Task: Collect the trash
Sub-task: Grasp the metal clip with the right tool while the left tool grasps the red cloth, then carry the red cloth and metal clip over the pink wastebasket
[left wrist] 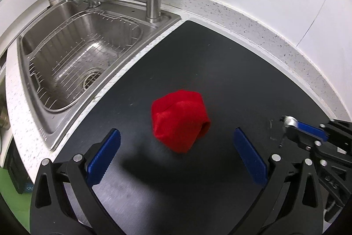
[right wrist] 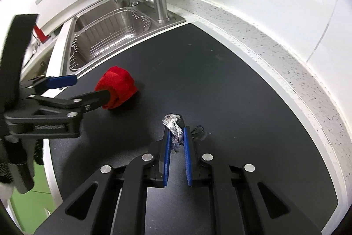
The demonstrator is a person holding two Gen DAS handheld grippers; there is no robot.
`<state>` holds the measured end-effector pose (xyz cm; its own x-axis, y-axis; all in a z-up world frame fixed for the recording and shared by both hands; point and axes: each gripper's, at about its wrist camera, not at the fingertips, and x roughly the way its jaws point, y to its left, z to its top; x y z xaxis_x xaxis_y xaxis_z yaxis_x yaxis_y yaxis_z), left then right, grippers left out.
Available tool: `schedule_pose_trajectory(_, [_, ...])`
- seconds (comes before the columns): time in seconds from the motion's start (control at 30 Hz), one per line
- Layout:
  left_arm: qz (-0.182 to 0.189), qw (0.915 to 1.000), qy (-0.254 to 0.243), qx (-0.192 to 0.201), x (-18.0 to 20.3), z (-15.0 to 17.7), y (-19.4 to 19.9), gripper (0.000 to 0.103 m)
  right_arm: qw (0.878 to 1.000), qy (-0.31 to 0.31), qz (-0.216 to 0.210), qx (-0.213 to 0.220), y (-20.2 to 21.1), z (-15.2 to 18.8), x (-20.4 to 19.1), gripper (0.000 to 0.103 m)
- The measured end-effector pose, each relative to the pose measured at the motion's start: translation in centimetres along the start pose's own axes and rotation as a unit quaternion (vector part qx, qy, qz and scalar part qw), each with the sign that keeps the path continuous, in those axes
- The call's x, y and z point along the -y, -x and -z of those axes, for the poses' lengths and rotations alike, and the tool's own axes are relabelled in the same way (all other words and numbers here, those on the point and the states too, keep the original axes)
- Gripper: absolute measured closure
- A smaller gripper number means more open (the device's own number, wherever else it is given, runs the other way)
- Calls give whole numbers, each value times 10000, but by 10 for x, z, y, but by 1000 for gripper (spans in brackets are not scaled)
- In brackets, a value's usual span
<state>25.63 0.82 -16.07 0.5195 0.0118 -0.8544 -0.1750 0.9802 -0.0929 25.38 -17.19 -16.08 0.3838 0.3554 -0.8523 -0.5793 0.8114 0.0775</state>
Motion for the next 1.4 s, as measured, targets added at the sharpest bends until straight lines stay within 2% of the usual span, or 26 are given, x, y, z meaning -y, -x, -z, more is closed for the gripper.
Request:
schedule_pose_trajectory(0.3, [-69,9999,-142,-9,9,-6,-23,4,9999,-107,20,43,12,5,15,92])
schedule_pose_trajectory(0.33, [-55,9999,-162,6,10,-5,-24,11,9999,-112,20,47,13,6,15,92])
schedule_pose_trajectory(0.37, [-35,9998,-176,-21,11,-4,-26,33,9999,-117,13,56,14,6,16,92])
schedule_pose_trajectory(0.4, [-66,9998,-183,-101,11,-5,-29,46,9999,-117,9,65,15,7,16,92])
schedule_pose_trajectory(0.43, [-69,9998,-181,-86,11,-4,-29,50,9999,-118,7,71,16,7,16,92])
schedule_pose_trajectory(0.5, [-53,9998,-171,-33,12,-4,-26,67,9999,-122,-6,97,19,9,17,92])
schedule_pose_trajectory(0.57, [-21,9999,-156,-7,12,-5,-21,76,9999,-119,-27,122,22,9,17,92])
schedule_pose_trajectory(0.8, [37,9998,-131,139,9,4,8,83,9996,29,-141,262,40,10,1,92])
schedule_pose_trajectory(0.97, [75,9994,-49,347,-7,26,59,83,9982,314,-305,422,61,12,-33,92])
schedule_pose_trajectory(1.23, [-214,9969,345,667,-74,90,151,83,9902,961,-830,588,81,15,-128,92])
schedule_pose_trajectory(1.4, [-566,9922,804,765,-131,147,198,83,9770,1538,-1363,567,79,20,-214,92])
